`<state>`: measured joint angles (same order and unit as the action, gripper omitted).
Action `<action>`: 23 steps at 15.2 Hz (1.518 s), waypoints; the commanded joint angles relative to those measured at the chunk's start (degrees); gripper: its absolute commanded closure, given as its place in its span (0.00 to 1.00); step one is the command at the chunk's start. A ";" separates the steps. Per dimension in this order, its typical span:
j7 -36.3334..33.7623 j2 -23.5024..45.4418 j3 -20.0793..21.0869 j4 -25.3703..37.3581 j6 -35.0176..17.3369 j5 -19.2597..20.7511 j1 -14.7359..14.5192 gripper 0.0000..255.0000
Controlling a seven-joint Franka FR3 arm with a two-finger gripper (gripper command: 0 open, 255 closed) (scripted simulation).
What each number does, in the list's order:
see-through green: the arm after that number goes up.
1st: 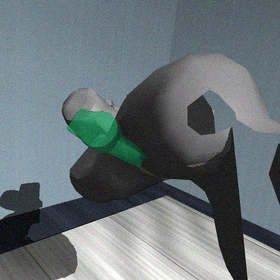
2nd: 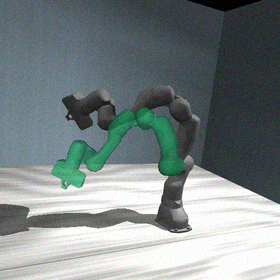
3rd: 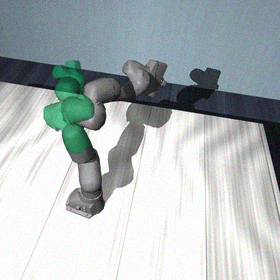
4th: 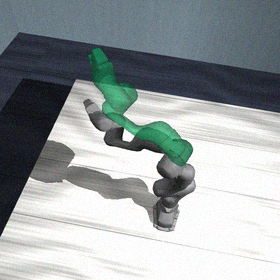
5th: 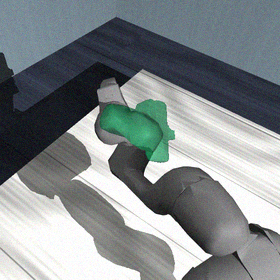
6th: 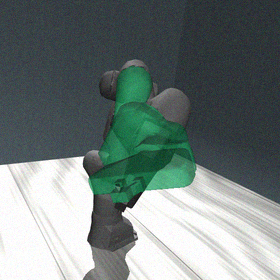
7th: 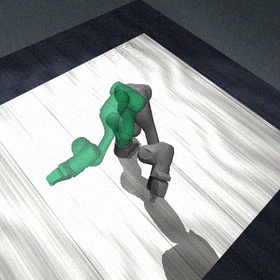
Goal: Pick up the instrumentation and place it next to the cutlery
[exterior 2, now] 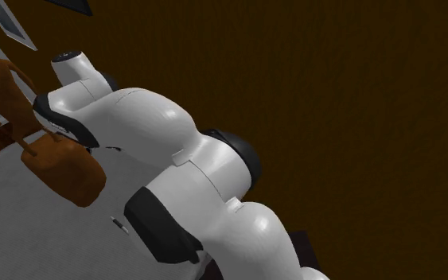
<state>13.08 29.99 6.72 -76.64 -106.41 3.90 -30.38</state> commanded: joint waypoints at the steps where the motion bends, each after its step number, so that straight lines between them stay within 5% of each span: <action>1: -1.10 5.98 0.06 9.37 3.42 0.58 -1.46 1.00; 2: -1.44 8.75 0.03 13.97 5.25 0.80 -2.12 1.00; 17: -1.81 10.49 -0.20 5.02 -5.41 1.08 -1.86 1.00; 23: -1.80 10.48 -0.22 5.02 -5.41 1.06 -1.88 1.00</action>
<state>11.33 39.63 6.58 -71.53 -112.00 4.77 -32.13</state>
